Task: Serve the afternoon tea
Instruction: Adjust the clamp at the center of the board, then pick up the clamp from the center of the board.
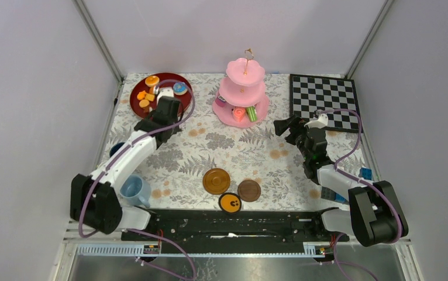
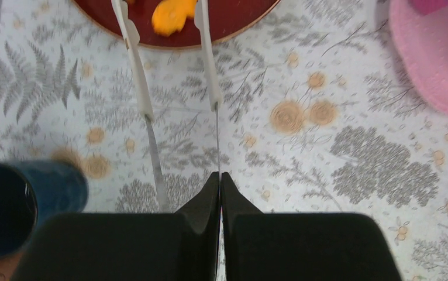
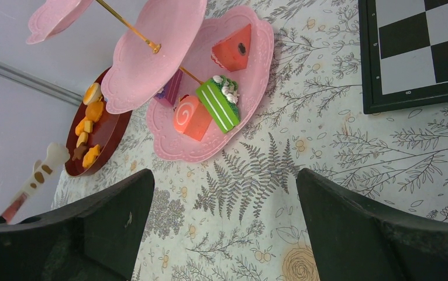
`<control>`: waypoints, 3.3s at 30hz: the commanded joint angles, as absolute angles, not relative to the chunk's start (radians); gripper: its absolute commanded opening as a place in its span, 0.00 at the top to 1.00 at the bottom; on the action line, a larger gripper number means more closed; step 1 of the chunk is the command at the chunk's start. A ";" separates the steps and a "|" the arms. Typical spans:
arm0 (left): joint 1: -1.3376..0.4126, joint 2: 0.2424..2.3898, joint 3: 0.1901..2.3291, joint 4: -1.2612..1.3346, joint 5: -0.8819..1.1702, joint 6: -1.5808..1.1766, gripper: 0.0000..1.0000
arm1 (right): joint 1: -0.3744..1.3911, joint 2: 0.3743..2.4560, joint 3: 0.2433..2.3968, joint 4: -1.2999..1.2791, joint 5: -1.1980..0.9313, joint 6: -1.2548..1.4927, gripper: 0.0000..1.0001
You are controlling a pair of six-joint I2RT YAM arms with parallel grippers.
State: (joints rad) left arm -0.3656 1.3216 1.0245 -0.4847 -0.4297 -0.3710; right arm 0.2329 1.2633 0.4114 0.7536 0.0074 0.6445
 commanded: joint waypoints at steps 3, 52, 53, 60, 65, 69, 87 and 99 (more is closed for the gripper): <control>-0.344 1.517 1.303 -0.557 -0.366 -0.264 1.00 | 0.225 1.260 0.429 0.799 0.003 0.634 0.02; -0.518 1.357 0.832 -0.206 -0.253 -0.335 1.00 | 0.224 1.285 0.437 0.802 -0.026 0.651 0.02; -0.518 1.375 0.826 -0.183 -0.254 -0.347 0.99 | 0.224 1.284 0.437 0.802 -0.026 0.652 0.02; -0.526 1.428 0.781 -0.039 -0.219 -0.432 0.73 | 0.224 1.281 0.436 0.802 -0.027 0.653 0.02; -0.528 1.361 0.688 0.041 -0.253 -0.481 0.55 | 0.225 1.282 0.435 0.804 -0.026 0.653 0.02; -0.526 1.256 0.593 0.078 -0.291 -0.509 0.04 | 0.224 1.287 0.435 0.813 -0.034 0.658 0.02; -0.413 1.557 0.616 0.237 -0.240 -0.529 0.04 | 0.224 1.292 0.435 0.813 -0.031 0.659 0.02; -0.462 1.679 0.712 0.087 -0.325 -0.559 0.32 | 0.224 1.300 0.438 0.816 -0.035 0.662 0.02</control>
State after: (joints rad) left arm -0.4599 1.6344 0.7017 0.1959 -0.3225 -0.5251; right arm 0.2325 1.2961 0.4114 0.7692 -0.0208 0.6613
